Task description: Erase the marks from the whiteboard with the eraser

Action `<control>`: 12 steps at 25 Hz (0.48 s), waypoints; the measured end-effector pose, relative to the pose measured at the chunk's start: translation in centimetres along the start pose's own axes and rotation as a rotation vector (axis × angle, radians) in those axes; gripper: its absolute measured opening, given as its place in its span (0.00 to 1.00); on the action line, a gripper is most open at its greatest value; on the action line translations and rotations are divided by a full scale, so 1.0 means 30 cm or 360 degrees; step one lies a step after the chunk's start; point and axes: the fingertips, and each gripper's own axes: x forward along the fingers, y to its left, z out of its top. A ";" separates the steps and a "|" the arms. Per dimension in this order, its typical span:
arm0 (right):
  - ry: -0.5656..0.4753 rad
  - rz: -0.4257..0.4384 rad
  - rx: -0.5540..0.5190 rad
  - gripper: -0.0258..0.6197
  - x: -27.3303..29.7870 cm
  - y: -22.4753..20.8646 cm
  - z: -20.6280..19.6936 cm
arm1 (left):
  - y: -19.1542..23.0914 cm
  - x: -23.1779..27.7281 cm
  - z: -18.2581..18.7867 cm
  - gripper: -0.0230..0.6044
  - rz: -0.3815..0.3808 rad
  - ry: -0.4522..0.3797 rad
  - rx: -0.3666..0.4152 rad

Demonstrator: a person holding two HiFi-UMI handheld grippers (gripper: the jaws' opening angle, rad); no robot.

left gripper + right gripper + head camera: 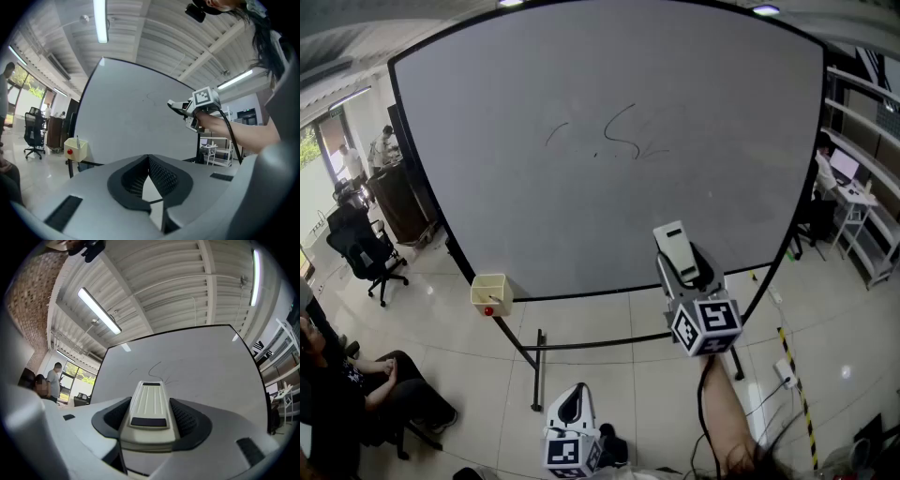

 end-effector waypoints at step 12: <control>-0.0288 -0.0552 0.0116 0.47 0.533 -0.415 0.135 | 0.336 0.388 0.183 0.01 -0.0096 -0.0127 -0.0005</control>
